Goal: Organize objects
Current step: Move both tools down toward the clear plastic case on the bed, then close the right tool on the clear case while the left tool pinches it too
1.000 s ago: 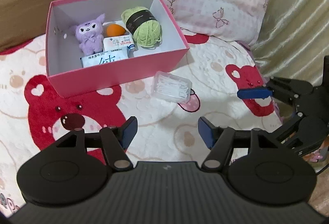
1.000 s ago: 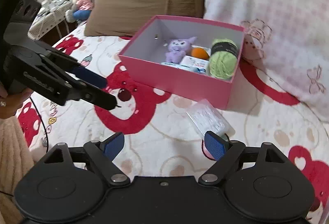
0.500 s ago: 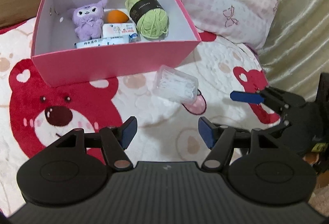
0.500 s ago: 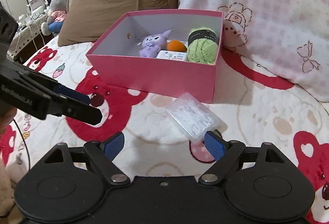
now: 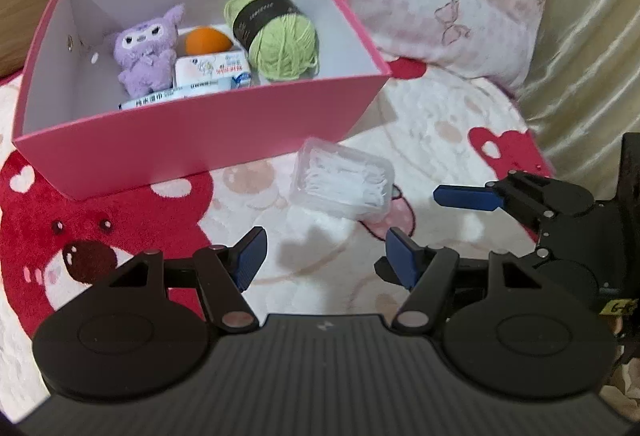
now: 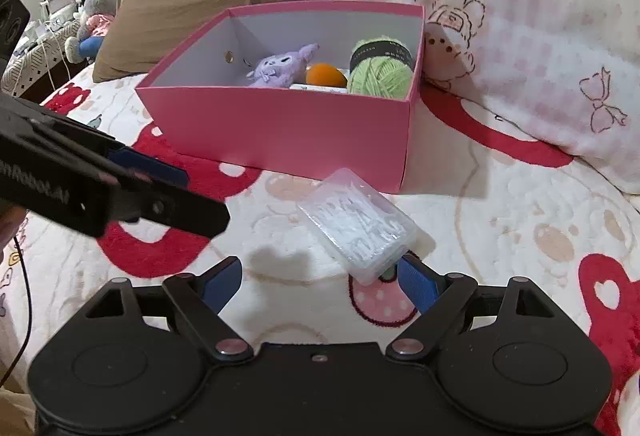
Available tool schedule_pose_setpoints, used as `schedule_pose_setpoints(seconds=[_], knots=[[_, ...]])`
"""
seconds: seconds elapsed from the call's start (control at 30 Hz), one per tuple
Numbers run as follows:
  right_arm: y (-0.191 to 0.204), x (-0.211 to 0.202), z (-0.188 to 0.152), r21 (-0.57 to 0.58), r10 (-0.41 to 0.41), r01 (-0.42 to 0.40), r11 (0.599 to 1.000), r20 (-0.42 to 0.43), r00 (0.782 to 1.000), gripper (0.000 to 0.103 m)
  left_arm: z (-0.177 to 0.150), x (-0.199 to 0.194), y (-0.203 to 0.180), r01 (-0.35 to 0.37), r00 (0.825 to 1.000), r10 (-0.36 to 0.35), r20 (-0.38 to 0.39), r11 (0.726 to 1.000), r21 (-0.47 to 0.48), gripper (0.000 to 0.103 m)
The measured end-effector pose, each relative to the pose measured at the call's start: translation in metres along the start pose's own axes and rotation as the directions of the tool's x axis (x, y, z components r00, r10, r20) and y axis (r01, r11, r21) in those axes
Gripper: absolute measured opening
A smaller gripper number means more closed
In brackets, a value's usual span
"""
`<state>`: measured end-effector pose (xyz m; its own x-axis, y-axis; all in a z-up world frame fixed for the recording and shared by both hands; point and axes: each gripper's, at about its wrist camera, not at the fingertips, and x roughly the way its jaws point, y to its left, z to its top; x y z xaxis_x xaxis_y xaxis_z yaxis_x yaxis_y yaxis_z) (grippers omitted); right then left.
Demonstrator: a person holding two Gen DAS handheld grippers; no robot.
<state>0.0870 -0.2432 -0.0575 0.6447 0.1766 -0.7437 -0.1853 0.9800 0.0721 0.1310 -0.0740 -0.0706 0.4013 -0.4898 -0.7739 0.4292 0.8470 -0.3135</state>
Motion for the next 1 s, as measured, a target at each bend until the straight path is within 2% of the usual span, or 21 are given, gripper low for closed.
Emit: schedule_pose_setpoints(seconds=[0.17,0.3,0.4,0.5,0.7,1.0], knots=[[-0.007,0.018,-0.003,0.005,-0.011,0.011,1.0,-0.026,1.0,0.088,0.004,0.02,0.003,0.003,0.998,-0.005,-0.068,1.0,-0.024,0.065],[-0.014,0.03,-0.005,0.01,-0.021,0.021,1.0,-0.044,0.999,0.088,0.01,0.028,-0.001,-0.023,0.997,0.024,-0.076,1.0,0.015,0.065],[-0.02,0.036,-0.007,0.025,-0.018,0.02,0.999,-0.059,0.998,0.088,0.014,0.037,-0.003,-0.003,0.997,0.004,-0.08,1.0,0.009,0.065],[-0.024,0.041,-0.007,0.032,-0.023,0.025,0.999,-0.066,0.998,0.088,0.016,0.047,-0.006,0.01,0.997,-0.01,-0.074,1.0,0.002,0.065],[-0.029,0.048,-0.004,0.022,-0.02,0.021,1.0,-0.057,0.998,0.088,0.02,0.066,-0.01,-0.011,0.998,0.011,-0.06,1.0,0.012,0.065],[-0.032,0.058,-0.004,0.033,-0.004,0.007,0.999,-0.068,0.998,0.088,0.015,0.081,0.004,-0.023,1.0,0.024,-0.011,0.999,0.036,0.065]])
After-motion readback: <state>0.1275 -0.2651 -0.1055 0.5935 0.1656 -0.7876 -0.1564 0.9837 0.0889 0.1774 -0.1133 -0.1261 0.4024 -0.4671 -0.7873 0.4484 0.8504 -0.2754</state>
